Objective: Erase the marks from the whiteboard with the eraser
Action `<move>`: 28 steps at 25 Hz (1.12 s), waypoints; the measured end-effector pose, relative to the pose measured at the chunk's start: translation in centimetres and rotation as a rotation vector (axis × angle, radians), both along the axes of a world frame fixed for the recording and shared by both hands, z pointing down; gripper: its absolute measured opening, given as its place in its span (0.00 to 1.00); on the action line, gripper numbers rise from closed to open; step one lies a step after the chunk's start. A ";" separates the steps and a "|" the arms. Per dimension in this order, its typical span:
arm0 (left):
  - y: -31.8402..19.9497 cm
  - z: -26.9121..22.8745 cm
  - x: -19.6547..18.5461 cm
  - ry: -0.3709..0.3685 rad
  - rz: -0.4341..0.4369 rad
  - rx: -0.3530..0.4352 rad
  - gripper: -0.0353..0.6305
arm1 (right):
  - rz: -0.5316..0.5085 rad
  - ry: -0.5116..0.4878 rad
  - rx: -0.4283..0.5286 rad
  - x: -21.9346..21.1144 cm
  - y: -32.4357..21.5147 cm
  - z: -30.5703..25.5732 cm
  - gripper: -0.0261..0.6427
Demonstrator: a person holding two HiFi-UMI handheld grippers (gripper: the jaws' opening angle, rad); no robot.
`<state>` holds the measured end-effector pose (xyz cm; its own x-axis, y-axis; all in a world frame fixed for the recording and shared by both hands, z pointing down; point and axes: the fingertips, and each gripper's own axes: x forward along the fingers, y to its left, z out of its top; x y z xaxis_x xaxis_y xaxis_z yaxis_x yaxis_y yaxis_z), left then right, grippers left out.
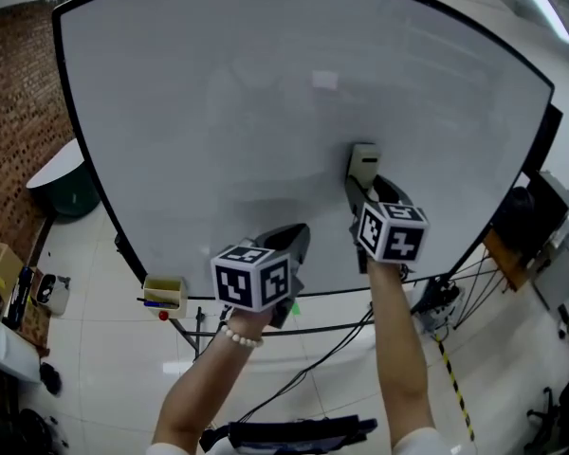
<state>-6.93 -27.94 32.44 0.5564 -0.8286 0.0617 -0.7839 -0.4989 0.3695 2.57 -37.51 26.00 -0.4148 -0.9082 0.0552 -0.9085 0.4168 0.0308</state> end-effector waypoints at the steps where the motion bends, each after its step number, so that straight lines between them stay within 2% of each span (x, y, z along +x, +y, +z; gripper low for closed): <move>1: 0.3 0.0 -1.2 -0.002 0.007 -0.001 0.03 | 0.008 -0.003 0.002 -1.1 0.3 -0.1 0.41; 11: 4.0 -0.7 -13.3 -0.021 0.038 0.006 0.03 | 0.026 -0.017 -0.003 -12.3 3.6 -0.7 0.41; 28: 9.8 -0.1 -28.8 -0.002 -0.001 -0.013 0.03 | -0.026 -0.004 -0.017 -30.5 8.9 0.0 0.41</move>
<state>-35.69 -18.16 32.31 0.5553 -0.8284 0.0734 -0.7852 -0.4931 0.3746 -27.95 -28.63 26.02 -0.4387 -0.8961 0.0683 -0.8974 0.4408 0.0197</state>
